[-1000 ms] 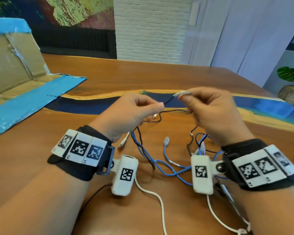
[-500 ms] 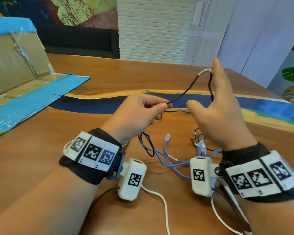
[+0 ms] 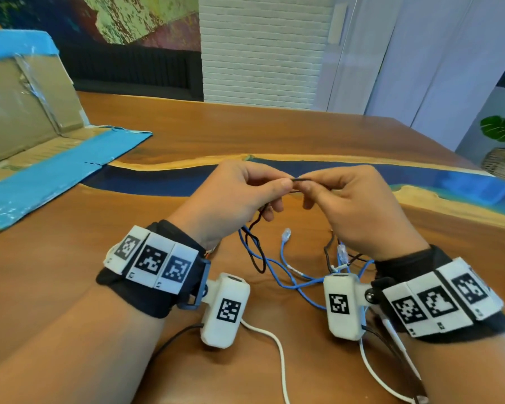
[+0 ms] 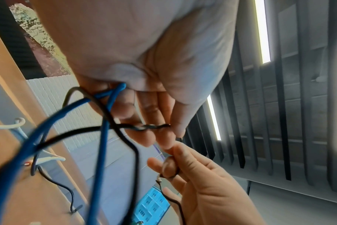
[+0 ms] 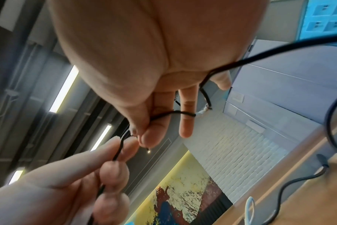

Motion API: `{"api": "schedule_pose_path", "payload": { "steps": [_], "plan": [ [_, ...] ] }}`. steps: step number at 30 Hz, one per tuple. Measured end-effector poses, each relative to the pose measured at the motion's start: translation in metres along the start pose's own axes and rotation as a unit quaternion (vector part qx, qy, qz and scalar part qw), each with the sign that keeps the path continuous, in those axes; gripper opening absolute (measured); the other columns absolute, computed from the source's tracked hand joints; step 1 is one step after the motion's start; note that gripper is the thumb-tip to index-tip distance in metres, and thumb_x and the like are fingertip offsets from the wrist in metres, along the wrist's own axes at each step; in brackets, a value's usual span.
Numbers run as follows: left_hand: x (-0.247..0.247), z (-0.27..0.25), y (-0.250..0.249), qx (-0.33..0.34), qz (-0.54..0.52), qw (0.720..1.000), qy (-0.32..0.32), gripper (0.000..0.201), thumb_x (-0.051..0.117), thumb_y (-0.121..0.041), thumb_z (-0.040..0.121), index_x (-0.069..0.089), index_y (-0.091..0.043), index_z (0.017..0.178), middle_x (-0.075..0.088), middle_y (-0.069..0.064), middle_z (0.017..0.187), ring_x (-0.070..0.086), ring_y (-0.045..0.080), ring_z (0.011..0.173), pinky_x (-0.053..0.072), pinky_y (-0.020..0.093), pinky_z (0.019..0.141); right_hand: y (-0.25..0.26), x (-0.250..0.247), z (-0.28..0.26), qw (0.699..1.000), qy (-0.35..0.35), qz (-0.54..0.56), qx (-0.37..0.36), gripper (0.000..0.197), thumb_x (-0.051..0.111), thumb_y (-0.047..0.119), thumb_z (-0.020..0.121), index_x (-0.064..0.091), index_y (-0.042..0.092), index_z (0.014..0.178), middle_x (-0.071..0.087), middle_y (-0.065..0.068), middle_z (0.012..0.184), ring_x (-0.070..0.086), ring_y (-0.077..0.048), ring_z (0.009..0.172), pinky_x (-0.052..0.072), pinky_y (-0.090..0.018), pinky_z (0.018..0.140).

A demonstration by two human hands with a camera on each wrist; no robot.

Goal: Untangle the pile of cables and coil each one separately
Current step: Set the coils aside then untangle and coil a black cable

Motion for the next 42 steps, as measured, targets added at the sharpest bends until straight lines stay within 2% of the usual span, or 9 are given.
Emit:
{"api": "schedule_pose_path", "payload": {
  "steps": [3,7,11,14,19,25,29,36,42],
  "plan": [
    [-0.004,0.0,-0.001,-0.027,0.049,0.998,0.032,0.018,0.065,-0.027,0.099,0.08,-0.017,0.099,0.076,0.003,0.081,0.059,0.011,0.069,0.041,0.008,0.052,-0.003,-0.015,0.003,0.99,-0.128,0.062,0.001,0.022,0.064,0.023,0.099,0.08,0.021,0.083,0.072,0.011,0.07,0.065,0.002,0.073,0.05,-0.02,0.08],
    [-0.007,-0.003,0.0,-0.065,0.099,0.989,0.092,0.018,0.064,-0.025,0.1,0.08,-0.017,0.096,0.078,-0.002,0.085,0.062,0.007,0.073,0.044,0.011,0.054,-0.017,-0.029,0.008,0.958,-0.245,0.146,0.043,0.019,0.06,0.024,0.102,0.078,0.029,0.096,0.073,0.009,0.069,0.068,-0.027,0.08,0.056,-0.032,0.093],
    [-0.007,0.001,0.004,-0.048,0.072,0.996,0.034,0.014,0.064,-0.015,0.1,0.077,-0.012,0.098,0.078,0.006,0.088,0.07,0.013,0.08,0.052,0.015,0.064,-0.034,-0.036,0.01,0.971,-0.189,0.081,0.119,0.028,0.054,0.019,0.103,0.071,0.026,0.125,0.076,0.014,0.107,0.062,-0.016,0.095,0.052,-0.021,0.092],
    [-0.007,0.005,0.006,-0.038,0.036,0.999,-0.005,0.013,0.061,-0.008,0.1,0.074,-0.005,0.1,0.078,0.01,0.087,0.07,0.013,0.08,0.06,0.023,0.072,-0.032,-0.033,0.01,0.978,-0.055,-0.126,0.156,0.061,0.045,0.011,0.097,0.039,0.029,0.155,0.027,0.0,0.166,0.013,-0.022,0.156,0.004,-0.056,0.126],
    [-0.003,0.006,0.011,-0.058,0.023,0.998,-0.032,0.009,0.067,-0.013,0.097,0.075,-0.011,0.096,0.076,0.016,0.089,0.074,0.027,0.084,0.054,0.036,0.078,0.012,-0.006,-0.001,0.992,-0.063,-0.085,-0.072,0.072,0.051,0.017,0.093,0.027,0.026,0.16,0.007,0.005,0.17,-0.008,-0.015,0.157,-0.013,-0.043,0.124],
    [0.002,0.004,0.003,-0.054,-0.162,0.985,-0.01,0.011,0.055,-0.002,0.1,0.064,-0.006,0.098,0.058,0.006,0.078,0.053,0.017,0.065,0.056,0.033,0.072,0.01,0.009,-0.005,0.991,0.121,0.06,0.014,0.05,0.067,0.027,0.097,0.054,0.031,0.145,0.072,0.024,0.107,0.064,0.01,0.099,0.047,-0.014,0.09],
    [-0.007,0.003,0.001,-0.089,-0.105,0.99,0.007,0.011,0.06,-0.02,0.1,0.062,-0.012,0.094,0.038,0.0,0.063,0.033,0.016,0.054,0.037,0.027,0.052,0.007,-0.003,0.0,0.997,-0.007,0.079,-0.006,0.015,0.067,0.023,0.097,0.08,0.028,0.092,0.075,0.02,0.078,0.067,0.002,0.076,0.048,-0.015,0.067],
    [-0.029,0.007,0.005,-0.078,0.08,0.993,-0.05,0.044,0.064,-0.048,0.096,0.061,-0.013,0.069,0.048,0.003,0.064,0.048,0.015,0.062,0.042,0.036,0.072,-0.037,-0.059,0.014,0.926,-0.275,0.238,0.101,0.023,0.059,0.028,0.099,0.079,0.027,0.088,0.04,0.016,0.05,0.029,-0.008,0.045,0.026,-0.025,0.045],
    [-0.028,0.008,0.002,-0.025,0.056,0.988,-0.143,0.04,0.062,-0.031,0.1,0.069,0.007,0.088,0.051,-0.021,0.043,0.049,-0.011,0.048,0.035,0.03,0.071,-0.036,-0.041,0.01,0.984,-0.133,0.004,0.114,0.042,0.056,0.012,0.097,0.065,0.032,0.132,0.061,0.01,0.137,0.053,-0.003,0.128,0.039,-0.032,0.115]
  ]
}}
Point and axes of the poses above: each hand's wrist, its own z-axis towards the middle knuckle, its own x-axis out of the palm, y = z × x, the point moved 1 cm from there along z, towards the middle knuckle
